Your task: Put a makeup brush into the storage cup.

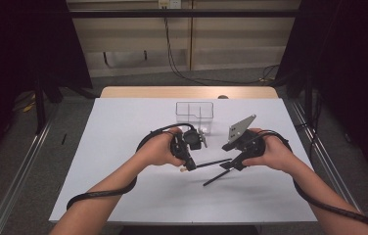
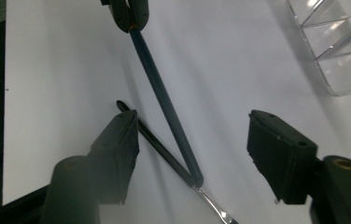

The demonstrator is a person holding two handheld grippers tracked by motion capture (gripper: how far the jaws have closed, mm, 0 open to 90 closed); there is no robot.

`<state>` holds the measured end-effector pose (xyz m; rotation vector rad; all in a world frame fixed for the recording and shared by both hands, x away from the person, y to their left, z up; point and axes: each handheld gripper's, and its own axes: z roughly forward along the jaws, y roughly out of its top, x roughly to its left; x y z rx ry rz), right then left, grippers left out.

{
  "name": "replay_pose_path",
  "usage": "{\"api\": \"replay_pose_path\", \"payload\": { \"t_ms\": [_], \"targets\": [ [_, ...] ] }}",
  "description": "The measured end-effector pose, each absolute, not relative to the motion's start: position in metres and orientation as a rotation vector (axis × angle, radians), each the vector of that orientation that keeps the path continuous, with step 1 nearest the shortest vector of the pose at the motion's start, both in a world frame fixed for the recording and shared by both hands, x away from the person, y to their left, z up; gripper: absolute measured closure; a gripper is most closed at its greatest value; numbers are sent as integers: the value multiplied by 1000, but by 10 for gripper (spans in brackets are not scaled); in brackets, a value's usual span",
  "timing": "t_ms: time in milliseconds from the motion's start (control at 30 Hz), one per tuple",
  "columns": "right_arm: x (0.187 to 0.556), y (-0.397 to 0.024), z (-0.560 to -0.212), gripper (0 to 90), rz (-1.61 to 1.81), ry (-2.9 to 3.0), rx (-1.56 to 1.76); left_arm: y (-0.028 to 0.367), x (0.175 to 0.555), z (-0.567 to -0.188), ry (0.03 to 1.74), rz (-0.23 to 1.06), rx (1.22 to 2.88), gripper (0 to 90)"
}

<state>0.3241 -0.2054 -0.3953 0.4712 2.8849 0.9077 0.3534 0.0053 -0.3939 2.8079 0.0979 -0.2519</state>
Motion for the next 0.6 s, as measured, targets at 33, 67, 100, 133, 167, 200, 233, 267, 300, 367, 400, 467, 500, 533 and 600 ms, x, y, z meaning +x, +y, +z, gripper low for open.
{"api": "replay_pose_path", "payload": {
  "t_ms": [33,67,100,133,167,200,233,267,300,367,400,467,500,533,600],
  "targets": [
    [324,-205,-395,373,910,2883,474,5,353,-394,102,-257,2807,844],
    [325,-204,-395,380,904,2886,468,5,353,-394,99,-257,2810,844],
    [326,-203,-395,395,901,2886,466,5,353,-394,98,-257,2809,844],
    [326,-202,-395,432,898,2891,463,5,353,-394,97,-262,2805,844],
    [327,-202,-395,459,900,2898,453,5,353,-394,97,-267,2806,844],
    [327,-201,-394,466,898,2908,456,4,352,-394,101,-261,2805,844],
    [328,-199,-394,466,891,2907,449,4,352,-394,106,-261,2802,844],
    [328,-199,-394,478,889,2905,443,4,352,-394,100,-248,2799,844],
    [329,-197,-393,494,883,2910,433,4,352,-394,102,-248,2797,844],
    [329,-195,-393,542,884,2916,405,4,353,-393,93,-250,2799,844],
    [329,-194,-393,549,883,2923,391,4,352,-393,100,-256,2799,844],
    [329,-191,-394,580,863,2939,363,3,353,-392,84,-257,2804,844],
    [328,-190,-395,597,859,2945,358,3,352,-392,83,-262,2805,844],
    [328,-188,-396,614,848,2952,345,3,352,-392,85,-260,2799,844],
    [327,-187,-398,630,862,2961,334,3,351,-393,91,-265,2792,844]
  ]
}}
